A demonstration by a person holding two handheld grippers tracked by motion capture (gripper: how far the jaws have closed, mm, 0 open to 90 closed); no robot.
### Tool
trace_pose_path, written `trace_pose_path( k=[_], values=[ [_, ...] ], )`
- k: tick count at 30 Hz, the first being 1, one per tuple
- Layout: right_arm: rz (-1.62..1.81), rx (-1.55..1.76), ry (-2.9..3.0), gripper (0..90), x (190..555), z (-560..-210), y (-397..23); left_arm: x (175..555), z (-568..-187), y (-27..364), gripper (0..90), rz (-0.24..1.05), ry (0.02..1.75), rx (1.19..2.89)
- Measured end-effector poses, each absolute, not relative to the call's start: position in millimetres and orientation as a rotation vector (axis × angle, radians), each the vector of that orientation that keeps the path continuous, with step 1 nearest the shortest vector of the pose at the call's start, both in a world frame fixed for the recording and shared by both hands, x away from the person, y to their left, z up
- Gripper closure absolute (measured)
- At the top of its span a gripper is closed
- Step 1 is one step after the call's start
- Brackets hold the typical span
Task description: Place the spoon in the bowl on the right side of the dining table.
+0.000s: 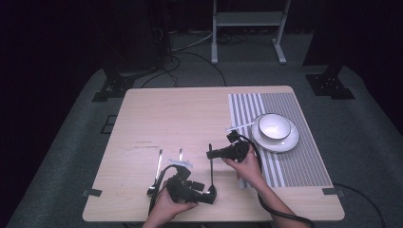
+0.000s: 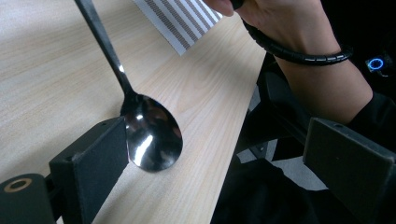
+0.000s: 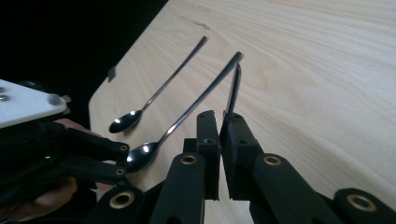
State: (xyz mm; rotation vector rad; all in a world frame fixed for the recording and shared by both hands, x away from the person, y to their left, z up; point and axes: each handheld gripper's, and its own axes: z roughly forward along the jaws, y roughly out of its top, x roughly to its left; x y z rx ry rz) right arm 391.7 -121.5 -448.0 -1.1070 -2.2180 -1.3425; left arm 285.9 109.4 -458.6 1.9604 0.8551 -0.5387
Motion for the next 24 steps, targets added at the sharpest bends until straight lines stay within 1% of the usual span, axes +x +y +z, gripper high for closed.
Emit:
trace_pose_path(
  k=[7,24],
  values=[
    [-1.369,-1.074,-2.174,89.0,391,-440,-124,286,-458,110,5.6,-0.538,0.861,1.95],
    [-1.389,-1.086,-2.157,89.2,391,-430,-132,286,-457,111,5.6,-0.533,0.859,1.95]
  ],
)
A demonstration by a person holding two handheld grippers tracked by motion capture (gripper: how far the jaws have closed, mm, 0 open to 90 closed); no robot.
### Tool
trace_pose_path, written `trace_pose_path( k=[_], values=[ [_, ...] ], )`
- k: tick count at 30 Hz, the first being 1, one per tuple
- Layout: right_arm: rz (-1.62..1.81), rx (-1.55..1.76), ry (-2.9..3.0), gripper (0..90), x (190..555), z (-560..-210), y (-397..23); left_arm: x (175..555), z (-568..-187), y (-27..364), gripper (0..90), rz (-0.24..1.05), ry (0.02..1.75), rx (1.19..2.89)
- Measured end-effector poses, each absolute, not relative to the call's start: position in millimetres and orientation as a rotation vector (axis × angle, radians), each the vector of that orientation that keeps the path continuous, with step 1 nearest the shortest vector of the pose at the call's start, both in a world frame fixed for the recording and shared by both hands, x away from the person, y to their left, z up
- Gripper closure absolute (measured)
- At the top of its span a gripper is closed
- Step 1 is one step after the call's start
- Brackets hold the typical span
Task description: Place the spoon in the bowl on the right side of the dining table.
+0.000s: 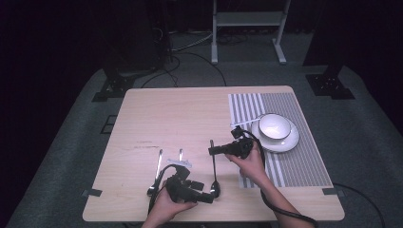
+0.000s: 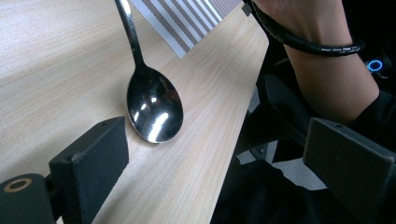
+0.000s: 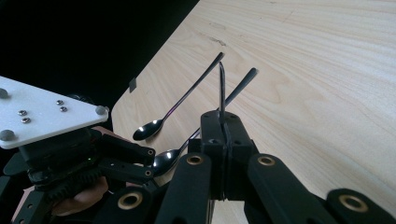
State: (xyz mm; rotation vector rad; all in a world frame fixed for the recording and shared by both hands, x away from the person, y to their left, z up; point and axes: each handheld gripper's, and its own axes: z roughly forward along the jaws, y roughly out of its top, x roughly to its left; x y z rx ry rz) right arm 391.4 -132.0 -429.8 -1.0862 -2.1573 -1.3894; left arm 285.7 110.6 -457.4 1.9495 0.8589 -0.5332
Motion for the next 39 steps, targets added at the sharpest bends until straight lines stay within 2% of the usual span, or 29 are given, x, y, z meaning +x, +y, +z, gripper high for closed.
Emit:
trace_pose_path(
  k=[20,39],
  values=[
    [-1.438,-1.133,-2.147,89.2,395,-415,-154,285,-456,112,5.5,-0.524,0.848,1.947],
    [-1.508,-1.26,-2.103,89.2,408,-401,-196,284,-456,110,5.5,-0.525,0.839,1.951]
  ],
)
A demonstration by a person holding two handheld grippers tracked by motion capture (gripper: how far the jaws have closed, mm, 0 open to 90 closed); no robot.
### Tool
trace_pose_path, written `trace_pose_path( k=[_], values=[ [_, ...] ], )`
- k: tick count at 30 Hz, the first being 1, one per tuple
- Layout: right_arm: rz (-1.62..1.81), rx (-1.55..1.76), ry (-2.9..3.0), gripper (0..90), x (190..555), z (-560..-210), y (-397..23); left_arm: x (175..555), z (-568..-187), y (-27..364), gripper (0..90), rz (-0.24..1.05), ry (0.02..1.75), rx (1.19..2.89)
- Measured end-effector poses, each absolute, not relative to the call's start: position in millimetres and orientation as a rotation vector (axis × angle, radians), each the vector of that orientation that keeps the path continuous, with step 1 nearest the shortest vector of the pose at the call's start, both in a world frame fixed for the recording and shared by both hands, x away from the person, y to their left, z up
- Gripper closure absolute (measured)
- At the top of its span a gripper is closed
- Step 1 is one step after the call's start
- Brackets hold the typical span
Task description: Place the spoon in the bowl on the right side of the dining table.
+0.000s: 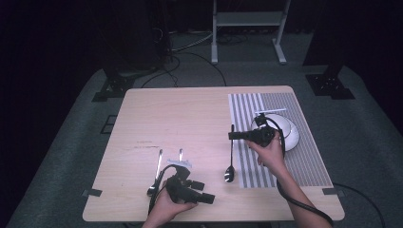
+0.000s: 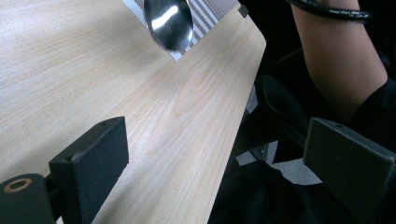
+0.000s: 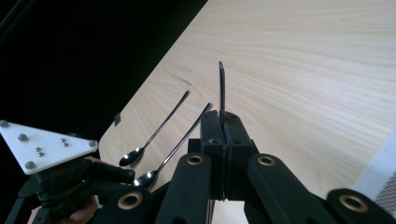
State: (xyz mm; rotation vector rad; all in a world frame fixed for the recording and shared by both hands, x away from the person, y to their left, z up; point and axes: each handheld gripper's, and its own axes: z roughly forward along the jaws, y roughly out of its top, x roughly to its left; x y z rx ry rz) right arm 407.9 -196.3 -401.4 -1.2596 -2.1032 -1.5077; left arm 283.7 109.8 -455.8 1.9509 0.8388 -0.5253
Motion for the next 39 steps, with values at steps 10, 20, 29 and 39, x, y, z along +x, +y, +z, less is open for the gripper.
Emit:
trace_pose_path(
  k=[10,20,29,39],
  values=[
    [-1.547,-1.353,-2.082,89.2,419,-394,-221,284,-455,110,5.5,-0.525,0.835,1.951],
    [-1.583,-1.443,-2.05,89.2,430,-387,-244,283,-455,109,5.5,-0.523,0.833,1.952],
    [-1.612,-1.522,-2.014,89.2,438,-380,-265,283,-456,109,5.5,-0.526,0.835,1.949],
    [-1.648,-1.609,-1.99,89.2,444,-374,-288,283,-456,108,5.5,-0.526,0.835,1.95]
  ],
)
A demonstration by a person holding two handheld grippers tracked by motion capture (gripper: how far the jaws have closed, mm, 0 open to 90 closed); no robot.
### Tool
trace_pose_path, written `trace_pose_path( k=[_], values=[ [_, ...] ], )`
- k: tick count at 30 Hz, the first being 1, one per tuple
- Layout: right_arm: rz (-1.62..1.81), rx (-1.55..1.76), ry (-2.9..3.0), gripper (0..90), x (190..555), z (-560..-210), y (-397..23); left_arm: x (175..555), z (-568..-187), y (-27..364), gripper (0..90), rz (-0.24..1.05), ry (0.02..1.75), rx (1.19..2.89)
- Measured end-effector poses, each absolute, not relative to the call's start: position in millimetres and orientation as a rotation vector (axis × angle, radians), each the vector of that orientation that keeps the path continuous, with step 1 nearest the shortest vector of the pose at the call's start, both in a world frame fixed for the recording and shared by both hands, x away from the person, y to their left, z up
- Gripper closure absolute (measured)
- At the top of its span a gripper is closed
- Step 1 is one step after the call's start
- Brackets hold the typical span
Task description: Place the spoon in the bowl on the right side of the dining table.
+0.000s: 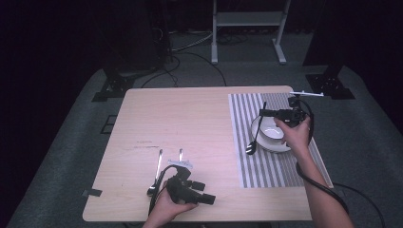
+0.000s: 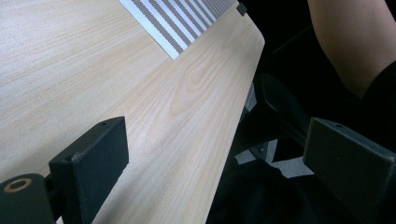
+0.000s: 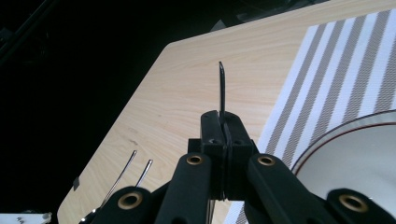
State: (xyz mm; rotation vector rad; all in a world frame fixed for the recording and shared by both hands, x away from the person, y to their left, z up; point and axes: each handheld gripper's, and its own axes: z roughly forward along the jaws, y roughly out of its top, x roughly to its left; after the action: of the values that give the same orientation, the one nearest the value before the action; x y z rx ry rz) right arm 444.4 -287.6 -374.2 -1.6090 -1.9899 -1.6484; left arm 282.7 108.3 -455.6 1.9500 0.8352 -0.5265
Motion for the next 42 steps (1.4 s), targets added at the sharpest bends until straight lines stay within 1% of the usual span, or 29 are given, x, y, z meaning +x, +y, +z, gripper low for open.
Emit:
trace_pose_path(
  k=[13,30,42],
  values=[
    [-1.678,-1.697,-1.96,89.2,451,-365,-308,283,-455,109,5.5,-0.521,0.831,1.953],
    [-1.711,-1.818,-1.87,89.2,460,-366,-335,283,-455,110,5.5,-0.521,0.826,1.955],
    [-1.732,-1.87,-1.831,89.2,462,-365,-345,283,-455,110,5.5,-0.52,0.828,1.952]
  ],
)
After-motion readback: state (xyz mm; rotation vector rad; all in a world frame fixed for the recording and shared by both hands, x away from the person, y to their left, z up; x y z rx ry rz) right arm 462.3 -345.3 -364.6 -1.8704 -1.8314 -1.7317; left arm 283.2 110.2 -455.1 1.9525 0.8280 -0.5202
